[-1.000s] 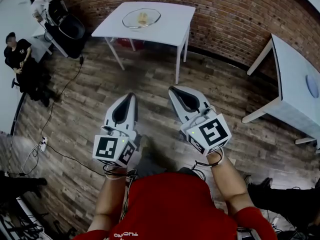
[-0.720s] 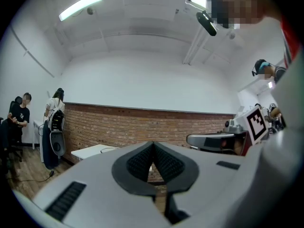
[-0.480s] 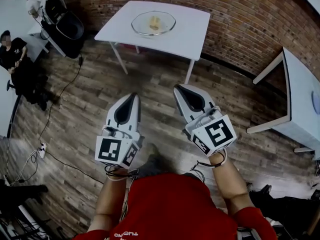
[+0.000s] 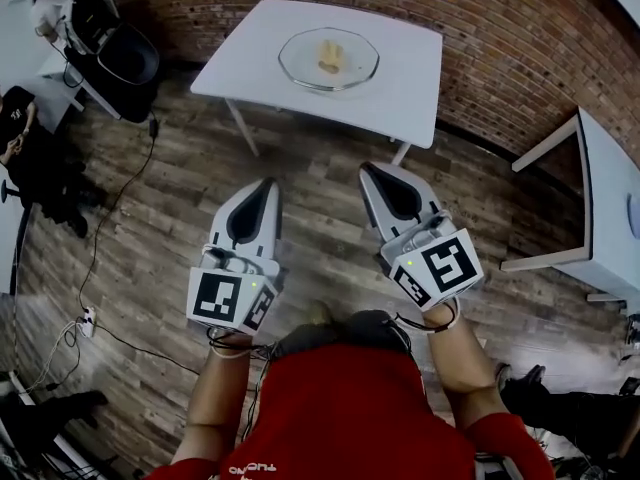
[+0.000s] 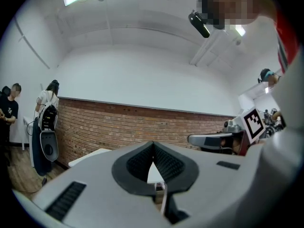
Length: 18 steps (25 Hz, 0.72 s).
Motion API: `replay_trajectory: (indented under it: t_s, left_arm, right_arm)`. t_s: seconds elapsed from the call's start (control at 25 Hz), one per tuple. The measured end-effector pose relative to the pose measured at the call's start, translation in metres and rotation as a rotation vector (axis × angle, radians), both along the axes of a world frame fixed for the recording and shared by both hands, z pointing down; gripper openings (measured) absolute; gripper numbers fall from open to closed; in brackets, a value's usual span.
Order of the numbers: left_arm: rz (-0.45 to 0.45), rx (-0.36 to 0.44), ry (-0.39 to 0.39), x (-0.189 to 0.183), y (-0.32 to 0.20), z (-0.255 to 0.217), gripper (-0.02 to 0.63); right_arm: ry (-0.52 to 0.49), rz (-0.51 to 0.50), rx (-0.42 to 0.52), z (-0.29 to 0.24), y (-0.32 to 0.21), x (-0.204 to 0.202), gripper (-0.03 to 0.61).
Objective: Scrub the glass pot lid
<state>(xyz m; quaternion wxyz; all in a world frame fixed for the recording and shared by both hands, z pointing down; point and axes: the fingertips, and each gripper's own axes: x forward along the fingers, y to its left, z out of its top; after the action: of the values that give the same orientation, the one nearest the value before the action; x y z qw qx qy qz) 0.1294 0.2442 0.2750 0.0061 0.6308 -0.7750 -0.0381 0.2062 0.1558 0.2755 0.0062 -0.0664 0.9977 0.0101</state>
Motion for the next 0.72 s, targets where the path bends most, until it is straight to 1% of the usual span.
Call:
replay_trajectory:
  t_s: [0.28,0.48,0.6,0.72]
  left_arm:
    - [0.003,0.003,0.036,-0.051,-0.015,0.012,0.017]
    - [-0.009,0.007,0.040,-0.089,-0.030,0.020,0.017]
    - [-0.011,0.007,0.042,-0.118,-0.047,0.023,0.017]
    - [-0.005,-0.002,0.037,-0.153,-0.075,0.026,0.017]
  right_arm:
    - [0.030,0.013,0.000,0.009,-0.021,-0.050,0.029]
    - [0.022,0.000,0.010,0.014,-0.043,-0.091,0.030]
    - [0.015,-0.001,0.018,0.018,-0.060,-0.121,0.031]
    - [0.018,0.006,0.017,0.025,-0.087,-0.155,0.031]
